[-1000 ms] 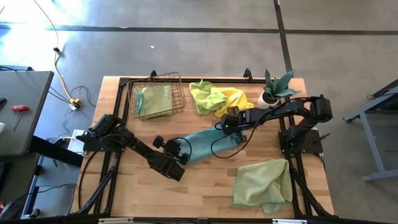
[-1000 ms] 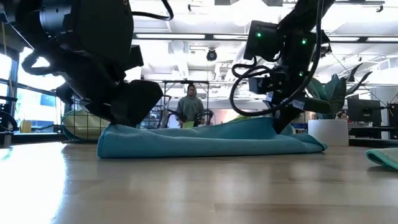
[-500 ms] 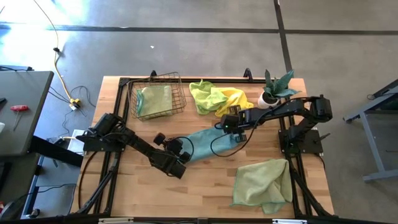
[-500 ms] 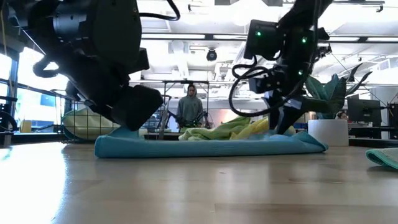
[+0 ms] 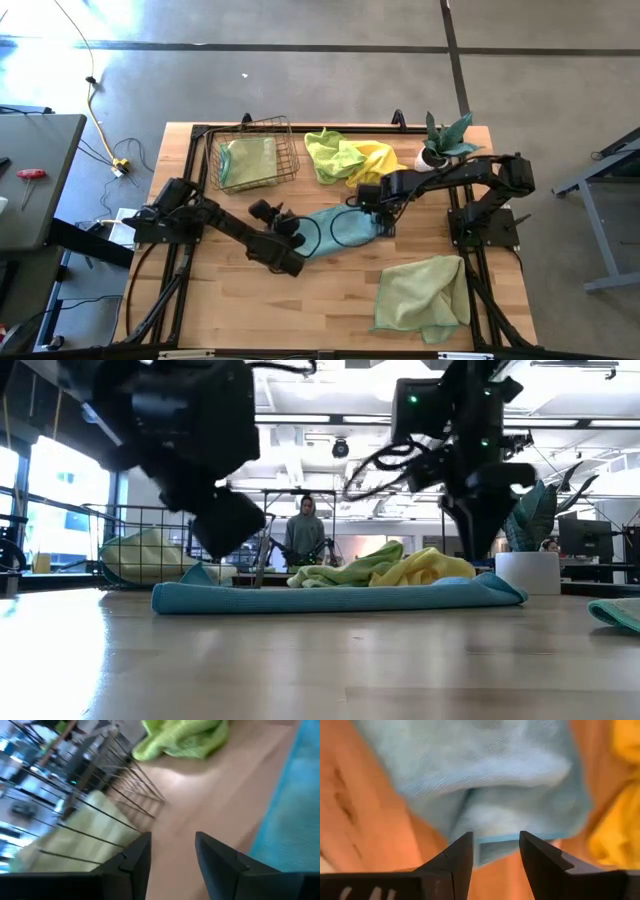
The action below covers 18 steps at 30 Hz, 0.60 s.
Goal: Fold microfiber towels
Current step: Fold the blue towel
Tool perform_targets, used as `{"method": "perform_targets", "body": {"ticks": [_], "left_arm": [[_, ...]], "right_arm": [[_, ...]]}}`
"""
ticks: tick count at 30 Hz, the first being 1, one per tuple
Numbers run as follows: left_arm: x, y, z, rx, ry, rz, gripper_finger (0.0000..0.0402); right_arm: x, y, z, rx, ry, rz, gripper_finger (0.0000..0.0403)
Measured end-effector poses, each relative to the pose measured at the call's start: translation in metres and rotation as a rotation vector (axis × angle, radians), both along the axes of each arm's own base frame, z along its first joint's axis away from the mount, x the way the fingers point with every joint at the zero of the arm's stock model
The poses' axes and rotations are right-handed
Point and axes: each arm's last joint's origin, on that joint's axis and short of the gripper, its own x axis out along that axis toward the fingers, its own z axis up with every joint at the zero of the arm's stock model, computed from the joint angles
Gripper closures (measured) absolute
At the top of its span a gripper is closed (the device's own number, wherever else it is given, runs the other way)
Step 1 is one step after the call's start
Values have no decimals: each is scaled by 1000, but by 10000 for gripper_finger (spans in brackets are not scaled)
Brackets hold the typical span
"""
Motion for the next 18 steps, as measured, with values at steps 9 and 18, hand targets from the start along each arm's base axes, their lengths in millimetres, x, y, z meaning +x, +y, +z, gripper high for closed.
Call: {"method": "perform_targets", "body": {"ticks": [9,18], "left_arm": [[20,-10,39,-58,73,-32,278],[29,-37,41,-138,45,-157,289]], "right_arm": [[-7,28,-6,29,29,-129,249],[-13,47,-18,-126,-18,-236,249]]}}
